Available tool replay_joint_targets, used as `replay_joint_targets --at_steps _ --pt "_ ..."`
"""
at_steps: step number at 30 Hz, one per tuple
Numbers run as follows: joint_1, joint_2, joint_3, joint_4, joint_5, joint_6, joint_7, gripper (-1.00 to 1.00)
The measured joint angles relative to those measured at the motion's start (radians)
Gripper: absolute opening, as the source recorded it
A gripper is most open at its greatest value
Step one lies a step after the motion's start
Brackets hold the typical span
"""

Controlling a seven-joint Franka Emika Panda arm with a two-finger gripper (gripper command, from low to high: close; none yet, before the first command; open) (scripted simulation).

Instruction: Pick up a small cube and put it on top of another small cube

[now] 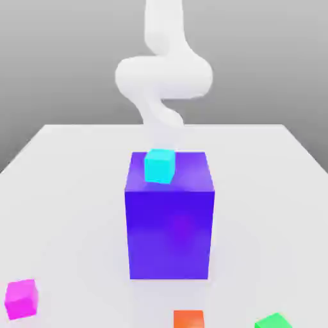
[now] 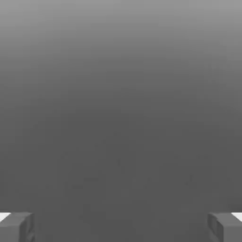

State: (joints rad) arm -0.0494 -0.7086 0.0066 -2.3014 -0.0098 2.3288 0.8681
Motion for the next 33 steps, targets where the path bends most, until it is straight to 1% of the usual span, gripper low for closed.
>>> replay_joint_targets --at_steps 9,17,22,27,29,32,33 --pt "-0.154 0.333 -0.002 -0.005 -0.044 0.104 0.254 0.00" --pt "-0.254 0.623 -0.050 -0.009 -0.058 0.196 0.458 0.00" --pt "-0.315 0.804 -0.080 -0.013 -0.026 0.254 0.557 0.00" --pt "-0.357 0.985 -0.105 -0.016 0.047 0.312 0.626 0.00" --pt "-0.378 1.057 -0.105 -0.012 0.080 0.343 0.639 0.00" --pt "-0.398 1.166 -0.087 0.008 0.102 0.420 0.633 0.00" --pt "-0.404 1.201 -0.081 0.015 0.108 0.448 0.629 -1.00"
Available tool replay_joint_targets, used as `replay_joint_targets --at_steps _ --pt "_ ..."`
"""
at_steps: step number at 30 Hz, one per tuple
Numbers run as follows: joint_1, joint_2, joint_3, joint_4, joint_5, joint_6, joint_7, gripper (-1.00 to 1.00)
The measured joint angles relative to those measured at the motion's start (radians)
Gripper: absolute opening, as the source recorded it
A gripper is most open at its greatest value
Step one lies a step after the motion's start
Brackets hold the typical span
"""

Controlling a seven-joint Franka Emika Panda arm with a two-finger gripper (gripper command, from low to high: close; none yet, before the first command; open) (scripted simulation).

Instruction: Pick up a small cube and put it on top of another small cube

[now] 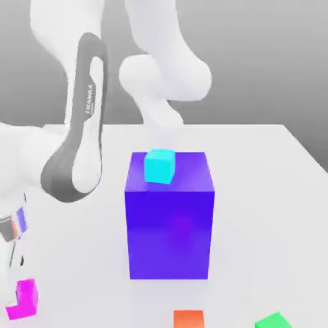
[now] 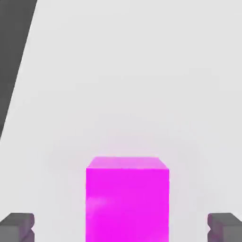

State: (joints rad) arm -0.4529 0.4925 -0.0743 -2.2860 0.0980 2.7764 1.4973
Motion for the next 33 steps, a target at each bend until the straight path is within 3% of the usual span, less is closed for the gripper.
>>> replay_joint_targets --at_steps 7,12,27,28,33 --pt "-0.002 0.009 0.002 0.002 0.001 0.008 0.000 -1.00" --pt "0.028 -0.132 -0.006 -0.025 -0.032 -0.108 0.020 -1.00" --pt "0.456 -0.127 0.278 0.058 -0.225 -0.192 0.059 -1.00" --pt "0.494 -0.086 0.283 0.078 -0.251 -0.174 0.069 1.00" --pt "0.494 -0.086 0.283 0.078 -0.251 -0.174 0.069 1.00"
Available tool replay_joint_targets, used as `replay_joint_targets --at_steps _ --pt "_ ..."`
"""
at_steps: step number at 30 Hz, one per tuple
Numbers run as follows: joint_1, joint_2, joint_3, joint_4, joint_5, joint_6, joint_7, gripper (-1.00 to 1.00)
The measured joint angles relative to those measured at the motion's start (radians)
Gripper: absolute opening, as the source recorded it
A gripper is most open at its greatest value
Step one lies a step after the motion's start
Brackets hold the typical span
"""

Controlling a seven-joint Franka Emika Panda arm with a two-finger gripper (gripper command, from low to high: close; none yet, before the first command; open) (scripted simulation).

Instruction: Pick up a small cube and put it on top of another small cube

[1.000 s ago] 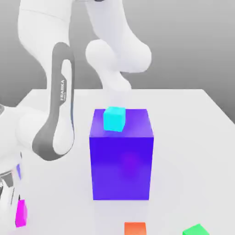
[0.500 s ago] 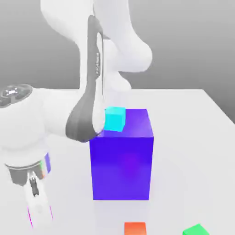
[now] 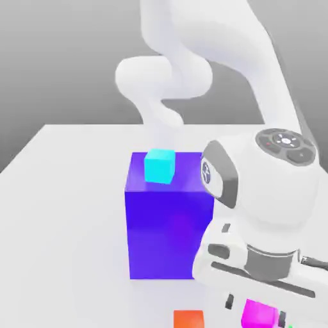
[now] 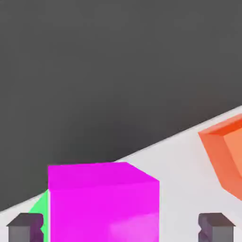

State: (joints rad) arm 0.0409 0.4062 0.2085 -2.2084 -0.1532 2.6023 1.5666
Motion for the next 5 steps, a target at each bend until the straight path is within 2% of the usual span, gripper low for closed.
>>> replay_joint_targets --at_steps 2,5 --pt "0.045 0.036 0.011 0.029 -0.029 0.003 0.009 1.00" --pt "0.040 -0.041 0.039 0.032 0.001 -0.076 -0.015 1.00"
